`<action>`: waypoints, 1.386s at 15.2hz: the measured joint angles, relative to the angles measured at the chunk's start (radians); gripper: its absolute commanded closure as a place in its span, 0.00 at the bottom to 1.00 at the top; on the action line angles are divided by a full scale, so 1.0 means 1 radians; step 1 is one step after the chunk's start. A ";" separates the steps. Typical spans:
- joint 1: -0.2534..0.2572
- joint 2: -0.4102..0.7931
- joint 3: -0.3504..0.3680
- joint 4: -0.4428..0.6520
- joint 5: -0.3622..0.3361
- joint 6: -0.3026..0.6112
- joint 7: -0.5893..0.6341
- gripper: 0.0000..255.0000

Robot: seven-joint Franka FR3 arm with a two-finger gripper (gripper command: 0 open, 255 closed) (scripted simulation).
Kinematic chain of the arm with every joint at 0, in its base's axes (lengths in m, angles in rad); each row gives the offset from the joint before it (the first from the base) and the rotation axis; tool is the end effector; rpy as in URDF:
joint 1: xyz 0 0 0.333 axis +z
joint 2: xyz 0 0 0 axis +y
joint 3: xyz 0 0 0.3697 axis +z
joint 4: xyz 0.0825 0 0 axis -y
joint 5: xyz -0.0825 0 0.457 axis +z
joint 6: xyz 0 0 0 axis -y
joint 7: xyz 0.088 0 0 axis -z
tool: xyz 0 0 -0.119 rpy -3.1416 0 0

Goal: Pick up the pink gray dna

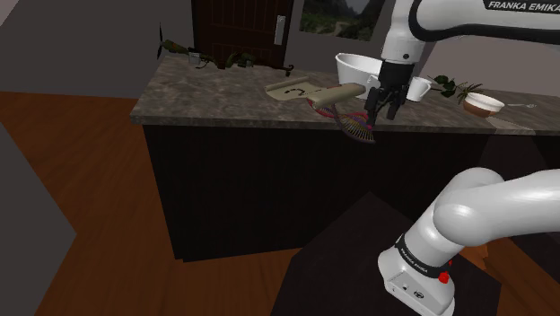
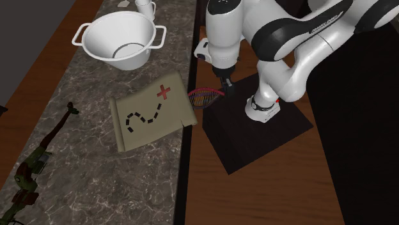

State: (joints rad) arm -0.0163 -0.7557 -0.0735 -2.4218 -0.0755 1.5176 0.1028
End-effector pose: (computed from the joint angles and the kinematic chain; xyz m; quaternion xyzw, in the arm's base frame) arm 0.3368 -0.0447 0.5657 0.9936 -0.0833 -0.0745 0.0139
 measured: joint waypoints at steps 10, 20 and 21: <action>-0.042 0.308 -0.094 0.225 0.140 -0.068 0.081 0.00; -0.043 0.307 -0.095 0.164 0.141 -0.009 0.077 1.00; -0.043 0.307 -0.095 0.164 0.141 -0.009 0.077 1.00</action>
State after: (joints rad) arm -0.0594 -0.4483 -0.1685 -2.2581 0.0651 1.5089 0.1798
